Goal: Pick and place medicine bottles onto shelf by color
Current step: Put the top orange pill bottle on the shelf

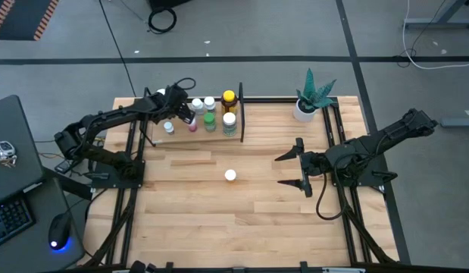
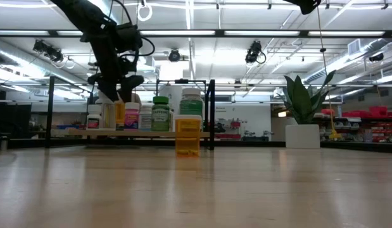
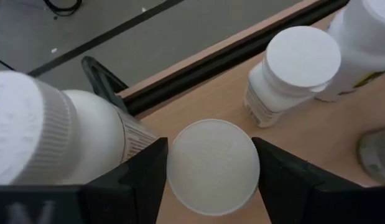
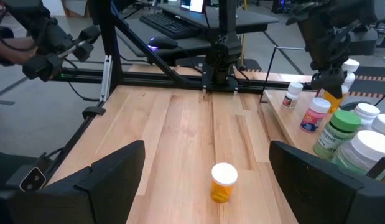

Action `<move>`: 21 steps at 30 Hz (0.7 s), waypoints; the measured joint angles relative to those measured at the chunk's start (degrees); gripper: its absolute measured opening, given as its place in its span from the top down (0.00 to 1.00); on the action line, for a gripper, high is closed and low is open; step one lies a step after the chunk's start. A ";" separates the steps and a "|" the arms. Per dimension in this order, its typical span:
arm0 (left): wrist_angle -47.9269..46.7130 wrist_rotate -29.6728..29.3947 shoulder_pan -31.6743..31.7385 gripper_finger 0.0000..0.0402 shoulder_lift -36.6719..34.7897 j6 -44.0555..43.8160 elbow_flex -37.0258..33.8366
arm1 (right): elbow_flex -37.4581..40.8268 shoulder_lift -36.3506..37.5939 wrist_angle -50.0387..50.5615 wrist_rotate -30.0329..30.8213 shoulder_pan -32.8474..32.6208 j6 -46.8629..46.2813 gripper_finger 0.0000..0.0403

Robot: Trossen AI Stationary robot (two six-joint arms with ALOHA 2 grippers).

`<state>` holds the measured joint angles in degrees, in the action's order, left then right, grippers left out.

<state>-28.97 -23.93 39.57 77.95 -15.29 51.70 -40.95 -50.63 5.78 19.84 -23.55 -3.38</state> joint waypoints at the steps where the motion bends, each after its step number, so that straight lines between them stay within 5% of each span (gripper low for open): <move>1: 0.00 0.01 -0.04 0.44 0.00 -0.71 0.00 | 0.00 0.00 0.00 0.01 0.00 0.00 0.13; 21: -0.48 -3.60 -0.64 0.45 0.18 -9.88 0.00 | 0.00 -0.02 0.24 -1.50 -1.99 1.03 0.13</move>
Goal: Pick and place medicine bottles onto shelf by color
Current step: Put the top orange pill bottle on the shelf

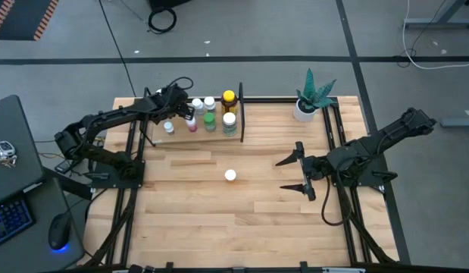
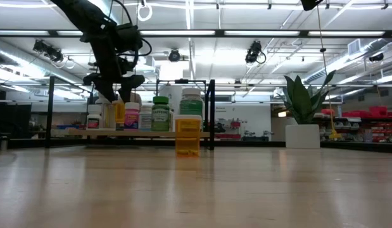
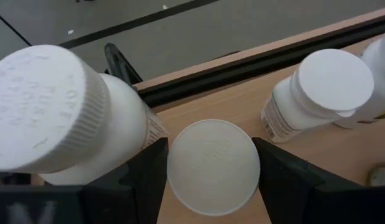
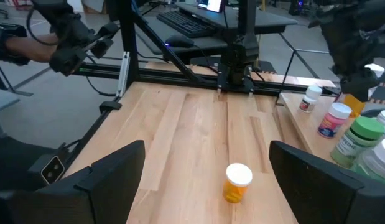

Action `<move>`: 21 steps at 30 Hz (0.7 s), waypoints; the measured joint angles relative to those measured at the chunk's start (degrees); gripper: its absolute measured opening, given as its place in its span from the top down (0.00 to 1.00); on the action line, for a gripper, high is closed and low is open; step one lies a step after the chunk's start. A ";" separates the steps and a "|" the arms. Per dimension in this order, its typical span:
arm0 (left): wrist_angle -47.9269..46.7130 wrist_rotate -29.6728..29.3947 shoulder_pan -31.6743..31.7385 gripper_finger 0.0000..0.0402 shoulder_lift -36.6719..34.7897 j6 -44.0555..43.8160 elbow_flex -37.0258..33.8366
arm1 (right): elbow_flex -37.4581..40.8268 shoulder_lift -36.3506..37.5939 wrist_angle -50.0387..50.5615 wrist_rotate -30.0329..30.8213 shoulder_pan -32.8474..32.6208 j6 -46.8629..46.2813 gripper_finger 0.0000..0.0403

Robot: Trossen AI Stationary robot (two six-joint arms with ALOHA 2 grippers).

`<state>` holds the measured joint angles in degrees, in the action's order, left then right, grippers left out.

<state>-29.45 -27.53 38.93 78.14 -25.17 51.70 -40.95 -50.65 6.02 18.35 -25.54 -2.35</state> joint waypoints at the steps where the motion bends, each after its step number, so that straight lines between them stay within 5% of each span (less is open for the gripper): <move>1: 0.05 -0.47 -0.36 0.45 0.25 -0.02 0.04 | 0.00 0.00 0.00 0.02 0.00 0.00 0.13; 21: -0.13 -3.80 -2.21 0.43 3.34 0.11 -0.72 | 0.00 0.00 -0.45 0.00 0.00 -0.07 0.13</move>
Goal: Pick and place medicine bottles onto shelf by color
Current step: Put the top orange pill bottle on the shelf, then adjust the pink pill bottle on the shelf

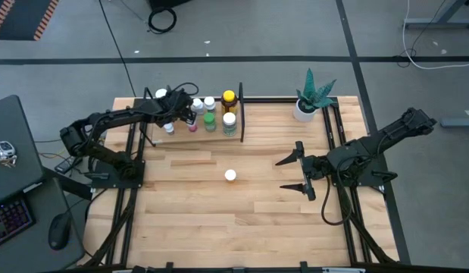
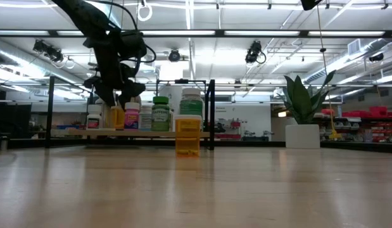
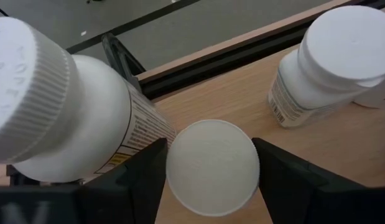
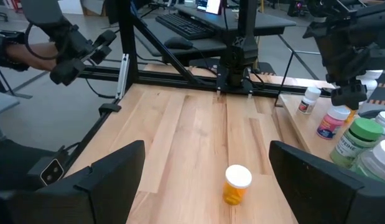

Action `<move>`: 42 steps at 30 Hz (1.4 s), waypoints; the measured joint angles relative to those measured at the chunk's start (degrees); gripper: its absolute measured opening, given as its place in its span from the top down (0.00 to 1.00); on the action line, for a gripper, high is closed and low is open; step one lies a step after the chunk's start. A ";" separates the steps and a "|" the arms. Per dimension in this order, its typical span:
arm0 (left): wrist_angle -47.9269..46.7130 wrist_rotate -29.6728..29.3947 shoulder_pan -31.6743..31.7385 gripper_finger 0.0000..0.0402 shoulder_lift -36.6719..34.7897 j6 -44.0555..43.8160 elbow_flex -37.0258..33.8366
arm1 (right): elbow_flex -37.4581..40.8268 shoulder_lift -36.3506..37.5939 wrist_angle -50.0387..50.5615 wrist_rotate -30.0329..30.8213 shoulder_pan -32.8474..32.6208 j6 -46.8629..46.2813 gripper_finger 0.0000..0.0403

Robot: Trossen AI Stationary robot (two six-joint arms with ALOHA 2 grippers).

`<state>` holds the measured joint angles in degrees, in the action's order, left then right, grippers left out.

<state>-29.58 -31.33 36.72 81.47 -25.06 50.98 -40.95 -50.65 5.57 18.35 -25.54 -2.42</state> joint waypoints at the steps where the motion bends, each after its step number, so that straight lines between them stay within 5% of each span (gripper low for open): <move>1: 0.01 0.02 -0.02 0.42 0.00 0.00 0.00 | 0.00 0.00 0.00 0.00 0.00 0.00 0.13; 15: 0.02 0.09 -0.02 0.30 -0.07 1.50 0.00 | 0.00 0.02 -0.38 0.00 0.00 0.00 0.13; 29: -0.78 -6.12 -5.56 0.37 -0.13 7.67 3.27 | 0.01 0.02 -0.26 -0.01 0.00 -0.63 0.13; 42: -14.05 -2.58 -8.56 0.47 -0.15 10.09 8.50 | 0.00 0.02 -0.42 0.43 -1.79 -0.86 0.13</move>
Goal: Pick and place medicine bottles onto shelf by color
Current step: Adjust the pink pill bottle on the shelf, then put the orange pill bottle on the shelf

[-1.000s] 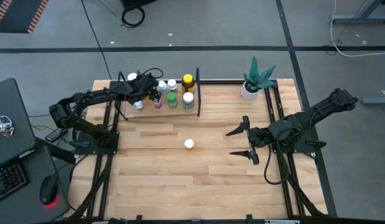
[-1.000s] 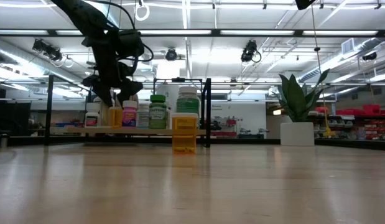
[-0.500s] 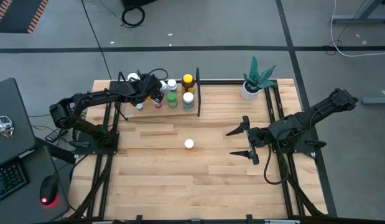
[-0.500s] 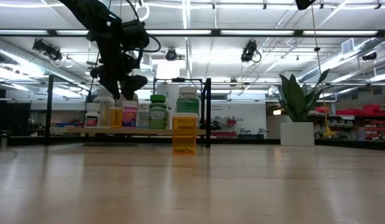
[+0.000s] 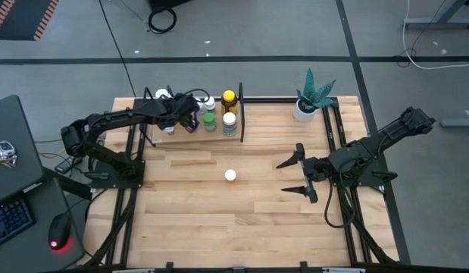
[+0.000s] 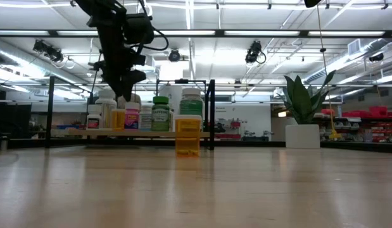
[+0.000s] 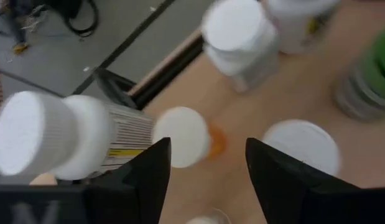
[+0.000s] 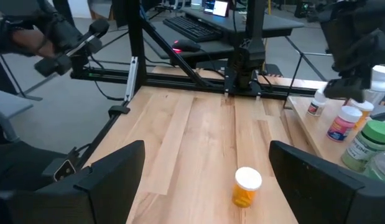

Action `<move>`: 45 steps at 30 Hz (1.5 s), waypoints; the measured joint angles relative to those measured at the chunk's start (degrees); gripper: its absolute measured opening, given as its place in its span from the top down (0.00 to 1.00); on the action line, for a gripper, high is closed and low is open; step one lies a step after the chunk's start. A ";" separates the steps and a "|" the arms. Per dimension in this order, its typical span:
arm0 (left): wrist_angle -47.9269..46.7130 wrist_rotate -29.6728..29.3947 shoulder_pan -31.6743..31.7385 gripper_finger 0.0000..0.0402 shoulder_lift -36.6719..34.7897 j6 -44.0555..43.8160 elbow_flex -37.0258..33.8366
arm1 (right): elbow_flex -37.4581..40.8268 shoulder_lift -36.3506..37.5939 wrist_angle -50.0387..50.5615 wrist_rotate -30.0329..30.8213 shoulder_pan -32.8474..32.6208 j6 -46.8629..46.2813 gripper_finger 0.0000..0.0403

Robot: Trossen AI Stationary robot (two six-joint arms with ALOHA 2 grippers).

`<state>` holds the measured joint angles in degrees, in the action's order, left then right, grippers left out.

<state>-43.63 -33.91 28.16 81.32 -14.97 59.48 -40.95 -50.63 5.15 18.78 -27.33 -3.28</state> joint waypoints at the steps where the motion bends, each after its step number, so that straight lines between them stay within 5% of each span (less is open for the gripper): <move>1: -0.27 0.98 -0.24 0.47 0.02 0.80 0.00 | 0.02 0.00 -0.01 0.27 0.00 0.03 0.13; 40: -2.77 7.73 -3.86 0.52 -2.07 0.85 2.27 | 0.02 0.00 -0.37 0.64 0.02 0.05 0.13; 42: -2.80 10.32 -5.62 0.53 -2.74 1.03 4.16 | 0.02 0.00 -0.33 0.64 0.01 0.13 0.13; 45: -3.15 21.70 -9.27 0.54 -3.11 1.96 5.91 | 0.02 0.00 -0.33 0.64 0.00 0.34 0.13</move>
<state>-46.77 -12.21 18.89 78.21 -13.01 65.39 -40.93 -50.63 4.82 19.42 -27.33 -2.94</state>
